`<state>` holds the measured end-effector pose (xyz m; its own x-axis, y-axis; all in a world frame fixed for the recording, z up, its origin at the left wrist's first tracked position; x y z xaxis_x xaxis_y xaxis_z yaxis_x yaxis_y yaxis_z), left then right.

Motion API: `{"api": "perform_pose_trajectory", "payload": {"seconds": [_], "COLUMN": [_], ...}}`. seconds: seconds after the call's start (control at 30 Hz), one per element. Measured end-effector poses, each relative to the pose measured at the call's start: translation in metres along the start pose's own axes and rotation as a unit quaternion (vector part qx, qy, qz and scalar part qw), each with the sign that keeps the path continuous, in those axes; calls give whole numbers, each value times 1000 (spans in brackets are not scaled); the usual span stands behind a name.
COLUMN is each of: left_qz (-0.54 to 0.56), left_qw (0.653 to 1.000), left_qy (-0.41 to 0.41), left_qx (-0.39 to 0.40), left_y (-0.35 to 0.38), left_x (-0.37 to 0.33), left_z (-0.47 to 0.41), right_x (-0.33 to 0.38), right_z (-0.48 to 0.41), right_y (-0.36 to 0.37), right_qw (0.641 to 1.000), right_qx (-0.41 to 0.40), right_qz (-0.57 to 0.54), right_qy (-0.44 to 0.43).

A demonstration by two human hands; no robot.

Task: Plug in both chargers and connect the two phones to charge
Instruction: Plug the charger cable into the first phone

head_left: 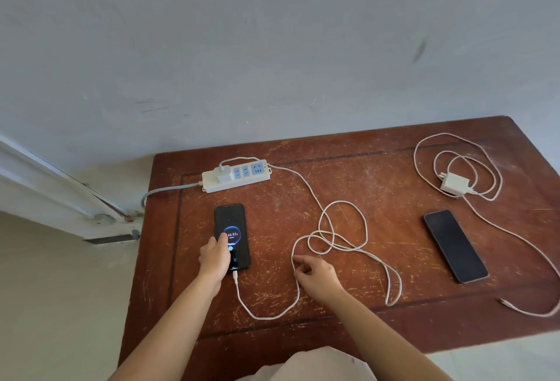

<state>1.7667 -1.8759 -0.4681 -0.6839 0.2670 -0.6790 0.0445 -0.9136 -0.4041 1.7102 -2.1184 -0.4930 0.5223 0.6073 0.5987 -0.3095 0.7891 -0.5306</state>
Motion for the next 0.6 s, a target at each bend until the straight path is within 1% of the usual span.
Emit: {"api": "perform_pose_trajectory", "payload": {"seconds": [0.13, 0.2, 0.27, 0.3, 0.37, 0.43, 0.53, 0.6], "left_qz": [-1, -19, -64, -104, -195, -256, -327, -353], "left_qw": [999, 998, 993, 986, 959, 929, 874, 840], "left_qy": [31, 51, 99, 131, 200, 259, 344, 391], "left_qx": [14, 22, 23, 23, 36, 63, 102, 127], "left_y": [1, -1, -2, -2, 4, 17, 48, 74], "left_x": [2, 2, -3, -7, -20, -34, -59, -76], "left_z": [11, 14, 15, 15, 17, 20, 33, 45], "right_x": [-3, -5, -7, -7, -10, -16, -34, -52], "right_z": [7, 11, 15, 18, 24, 31, 46, 58], "right_y": [1, -1, -7, -13, -28, -45, -69, -85], "right_qw": [1000, 999, 998, 997, 991, 983, 969, 956], "right_qx": [-6, -16, -41, -64, -123, -176, -237, -279], "right_qz": [-28, -37, -42, -44, -49, -59, -67, -78], "right_qy": [8, 10, 7, 3, -3, -4, 15, 39]}}
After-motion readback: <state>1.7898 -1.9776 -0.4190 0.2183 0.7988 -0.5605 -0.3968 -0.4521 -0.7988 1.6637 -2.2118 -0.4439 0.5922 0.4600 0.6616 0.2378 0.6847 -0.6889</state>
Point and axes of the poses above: each hand's wrist, its own z-axis away from the middle knuckle, its own y-axis out of the palm, x = y × z, the point moved 4 cm from there along -z, towards the middle knuckle, and after that the axes turned 5 degrees about y, right-handed, at the moved point
